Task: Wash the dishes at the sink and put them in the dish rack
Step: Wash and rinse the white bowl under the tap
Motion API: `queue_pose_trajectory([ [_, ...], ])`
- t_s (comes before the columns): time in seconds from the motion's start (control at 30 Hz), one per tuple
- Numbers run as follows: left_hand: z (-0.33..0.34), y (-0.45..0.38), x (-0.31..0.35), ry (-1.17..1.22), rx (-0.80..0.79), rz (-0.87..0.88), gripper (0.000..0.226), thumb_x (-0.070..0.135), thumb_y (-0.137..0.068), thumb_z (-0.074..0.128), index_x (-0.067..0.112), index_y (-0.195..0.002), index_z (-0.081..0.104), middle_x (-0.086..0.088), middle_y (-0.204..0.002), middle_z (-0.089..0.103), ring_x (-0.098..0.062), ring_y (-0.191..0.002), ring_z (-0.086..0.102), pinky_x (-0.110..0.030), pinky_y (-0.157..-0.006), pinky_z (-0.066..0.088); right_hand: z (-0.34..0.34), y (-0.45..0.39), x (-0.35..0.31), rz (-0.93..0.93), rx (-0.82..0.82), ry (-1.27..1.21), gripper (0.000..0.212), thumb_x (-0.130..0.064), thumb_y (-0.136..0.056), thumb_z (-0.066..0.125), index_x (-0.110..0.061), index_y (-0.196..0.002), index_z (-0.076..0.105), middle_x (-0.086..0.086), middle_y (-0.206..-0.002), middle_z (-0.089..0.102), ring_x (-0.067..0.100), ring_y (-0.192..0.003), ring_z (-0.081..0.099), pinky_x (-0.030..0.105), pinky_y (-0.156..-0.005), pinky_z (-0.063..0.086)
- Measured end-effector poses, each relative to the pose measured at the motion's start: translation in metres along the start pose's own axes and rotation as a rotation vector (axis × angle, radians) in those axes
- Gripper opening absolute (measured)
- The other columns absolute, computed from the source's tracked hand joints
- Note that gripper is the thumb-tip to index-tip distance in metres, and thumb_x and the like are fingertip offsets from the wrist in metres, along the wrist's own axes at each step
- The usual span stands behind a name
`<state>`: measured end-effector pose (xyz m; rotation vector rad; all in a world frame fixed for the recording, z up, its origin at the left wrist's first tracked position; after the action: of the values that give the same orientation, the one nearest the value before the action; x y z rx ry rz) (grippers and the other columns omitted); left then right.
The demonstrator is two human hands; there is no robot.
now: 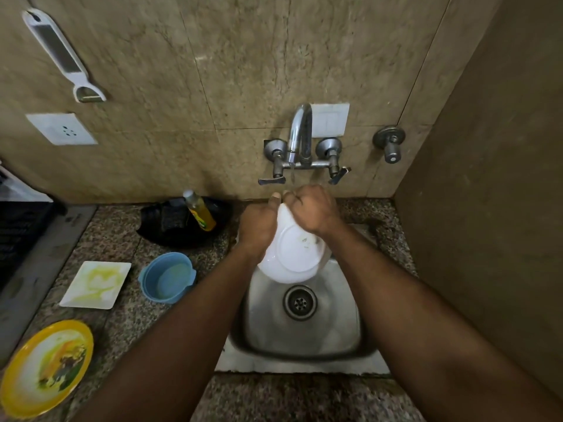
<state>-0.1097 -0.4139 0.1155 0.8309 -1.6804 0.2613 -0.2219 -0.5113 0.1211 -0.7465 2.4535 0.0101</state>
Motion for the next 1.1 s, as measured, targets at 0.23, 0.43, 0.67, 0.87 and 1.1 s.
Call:
queue_pose_trajectory([
  [0.23,0.009,0.000,0.005,0.175,0.076,-0.066,0.041,0.043,-0.098,0.066,0.014,-0.069,0.071,0.001,-0.070,0.072,-0.018,-0.072,0.070,-0.026,-0.068,0.056,0.017,0.008,-0.002,0.025,0.134,-0.064,0.042,-0.042,-0.103,0.035,-0.015,-0.113,0.066,0.010,-0.113,0.068,0.031,-0.106,0.062,0.045,-0.093,0.050],
  [0.43,0.007,0.005,-0.003,0.135,0.228,-0.118,0.046,0.044,-0.107,0.048,0.013,-0.082,0.070,0.001,-0.074,0.062,-0.007,-0.061,0.055,-0.009,-0.047,0.037,0.040,0.035,-0.016,-0.141,0.087,-0.020,0.054,-0.038,-0.106,0.027,-0.023,-0.155,0.043,0.005,-0.163,0.038,0.024,-0.153,0.029,0.044,-0.124,0.023],
  [0.67,0.002,0.019,-0.015,0.269,0.313,-0.154,0.048,0.048,-0.102,0.057,0.018,-0.064,0.062,0.002,-0.075,0.066,-0.016,-0.072,0.064,-0.026,-0.065,0.047,0.029,0.010,0.006,0.350,-0.113,-0.206,0.050,-0.037,-0.109,0.026,-0.013,-0.142,0.055,0.018,-0.143,0.057,0.038,-0.130,0.054,0.040,-0.106,0.043],
  [0.87,-0.012,0.009,-0.015,0.265,0.300,-0.201,0.049,0.053,-0.102,0.052,0.014,-0.076,0.065,-0.007,-0.089,0.072,-0.027,-0.087,0.069,-0.033,-0.080,0.053,0.032,0.034,-0.027,-0.120,0.011,-0.019,0.065,-0.044,-0.103,0.020,-0.014,-0.158,0.035,0.008,-0.164,0.036,0.025,-0.153,0.029,0.041,-0.125,0.023],
  [1.1,-0.007,0.020,-0.025,0.295,0.302,-0.177,0.046,0.047,-0.103,0.056,0.017,-0.069,0.063,-0.003,-0.081,0.069,-0.017,-0.072,0.064,-0.027,-0.062,0.050,0.036,0.002,0.009,0.435,-0.199,-0.235,0.044,-0.037,-0.107,0.036,-0.009,-0.118,0.069,0.021,-0.119,0.069,0.036,-0.112,0.065,0.036,-0.091,0.049],
])
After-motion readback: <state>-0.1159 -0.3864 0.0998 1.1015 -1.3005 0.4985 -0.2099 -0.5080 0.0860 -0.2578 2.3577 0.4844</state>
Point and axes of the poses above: each hand's wrist, its own y-axis away from the middle knuckle, its own z-axis out of the palm, x = y × z, the point moved 4 cm from there along -y, towards the middle knuckle
